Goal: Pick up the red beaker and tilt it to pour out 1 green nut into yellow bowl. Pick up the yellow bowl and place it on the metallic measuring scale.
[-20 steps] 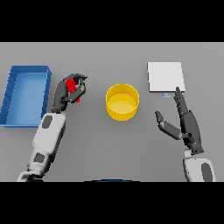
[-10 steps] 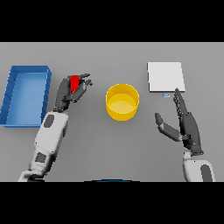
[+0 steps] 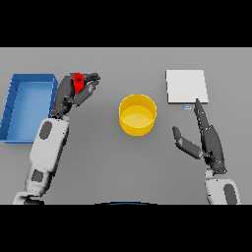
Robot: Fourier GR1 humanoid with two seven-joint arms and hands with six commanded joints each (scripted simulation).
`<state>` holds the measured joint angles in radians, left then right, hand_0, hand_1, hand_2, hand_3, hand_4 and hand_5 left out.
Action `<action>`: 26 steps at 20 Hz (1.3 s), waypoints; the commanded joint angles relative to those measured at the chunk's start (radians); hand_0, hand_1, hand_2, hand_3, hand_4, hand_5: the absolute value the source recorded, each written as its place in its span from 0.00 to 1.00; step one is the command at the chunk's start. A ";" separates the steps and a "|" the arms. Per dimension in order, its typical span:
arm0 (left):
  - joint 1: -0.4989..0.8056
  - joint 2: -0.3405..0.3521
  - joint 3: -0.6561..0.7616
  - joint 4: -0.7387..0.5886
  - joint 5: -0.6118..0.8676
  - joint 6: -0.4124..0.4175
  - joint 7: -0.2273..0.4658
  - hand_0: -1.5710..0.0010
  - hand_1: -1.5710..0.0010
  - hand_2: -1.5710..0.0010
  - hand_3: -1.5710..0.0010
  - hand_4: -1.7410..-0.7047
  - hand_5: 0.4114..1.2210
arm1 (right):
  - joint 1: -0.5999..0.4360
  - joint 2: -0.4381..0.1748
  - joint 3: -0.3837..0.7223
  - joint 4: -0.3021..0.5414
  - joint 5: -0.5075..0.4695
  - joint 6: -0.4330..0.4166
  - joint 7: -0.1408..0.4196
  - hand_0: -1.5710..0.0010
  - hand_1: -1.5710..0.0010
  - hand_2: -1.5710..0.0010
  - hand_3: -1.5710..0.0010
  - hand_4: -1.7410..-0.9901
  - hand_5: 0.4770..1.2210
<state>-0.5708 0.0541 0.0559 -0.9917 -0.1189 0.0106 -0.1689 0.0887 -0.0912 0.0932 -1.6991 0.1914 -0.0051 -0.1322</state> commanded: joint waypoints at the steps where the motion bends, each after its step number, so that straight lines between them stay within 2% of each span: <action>1: -0.005 0.002 -0.009 -0.004 -0.012 0.001 0.011 0.01 0.01 0.01 0.01 0.02 0.89 | -0.007 -0.005 -0.004 0.002 0.006 -0.005 -0.003 1.00 1.00 1.00 1.00 0.69 0.24; 4: -0.021 -0.001 -0.035 -0.013 -0.048 0.007 0.033 0.01 0.01 0.01 0.01 0.02 0.90 | 0.003 -0.011 -0.002 0.000 0.009 -0.001 -0.017 1.00 1.00 1.00 1.00 0.69 0.25; 7: -0.044 0.040 -0.098 -0.023 -0.144 0.007 0.070 0.00 0.00 0.00 0.01 0.01 0.89 | 0.011 -0.012 -0.003 -0.007 0.009 -0.002 -0.009 1.00 1.00 1.00 1.00 0.72 0.25; 11: -0.102 0.107 -0.216 -0.055 -0.288 -0.044 0.176 0.00 0.00 0.00 0.00 0.00 0.88 | 0.003 -0.010 0.004 -0.017 0.015 0.000 0.031 1.00 1.00 1.00 1.00 0.74 0.25; 13: -0.125 0.112 -0.282 -0.061 -0.363 -0.059 0.215 0.00 0.00 0.00 0.00 0.00 0.89 | -0.001 -0.018 0.002 -0.012 0.011 0.010 0.031 1.00 1.00 1.00 1.00 0.75 0.25; 15: -0.155 0.134 -0.333 -0.044 -0.425 -0.083 0.210 0.00 0.00 0.00 0.00 0.00 0.90 | 0.011 -0.019 0.002 -0.008 0.008 0.015 0.017 1.00 1.00 1.00 1.00 0.75 0.26; 17: -0.195 0.147 -0.398 -0.039 -0.505 -0.114 0.252 0.00 0.00 0.00 0.00 0.00 0.93 | 0.005 0.000 0.008 -0.010 0.001 0.012 0.033 1.00 1.00 1.00 1.00 0.75 0.26; 19: -0.234 0.166 -0.462 -0.031 -0.587 -0.146 0.273 0.00 0.00 0.00 0.00 0.00 0.95 | 0.019 0.002 0.012 -0.024 0.006 0.009 0.016 1.00 1.00 1.00 1.00 0.74 0.26; 21: -0.274 0.165 -0.520 -0.009 -0.649 -0.188 0.285 0.00 0.00 0.00 0.00 0.00 0.97 | 0.012 0.001 0.007 -0.034 0.002 0.007 0.043 1.00 1.00 1.00 1.00 0.74 0.27; 22: -0.295 0.173 -0.546 0.010 -0.679 -0.221 0.285 0.00 0.00 0.00 0.00 0.05 0.98 | 0.009 -0.001 0.004 -0.030 -0.001 0.009 0.054 1.00 1.00 1.00 1.00 0.73 0.27; 25: -0.367 0.182 -0.623 0.058 -0.765 -0.280 0.260 0.00 0.00 0.00 0.12 0.03 0.99 | 0.017 0.008 0.004 -0.030 -0.017 0.015 0.064 1.00 1.00 1.00 1.00 0.73 0.26; 26: -0.388 0.191 -0.650 0.067 -0.792 -0.307 0.246 0.00 0.00 0.00 0.13 0.03 0.99 | 0.028 0.010 -0.002 -0.031 -0.033 0.020 0.052 1.00 1.00 1.00 1.00 0.73 0.25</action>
<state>-0.9592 0.2457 -0.5935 -0.9253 -0.9109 -0.2965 0.0769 0.1172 -0.0809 0.0910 -1.7298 0.1587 0.0152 -0.0806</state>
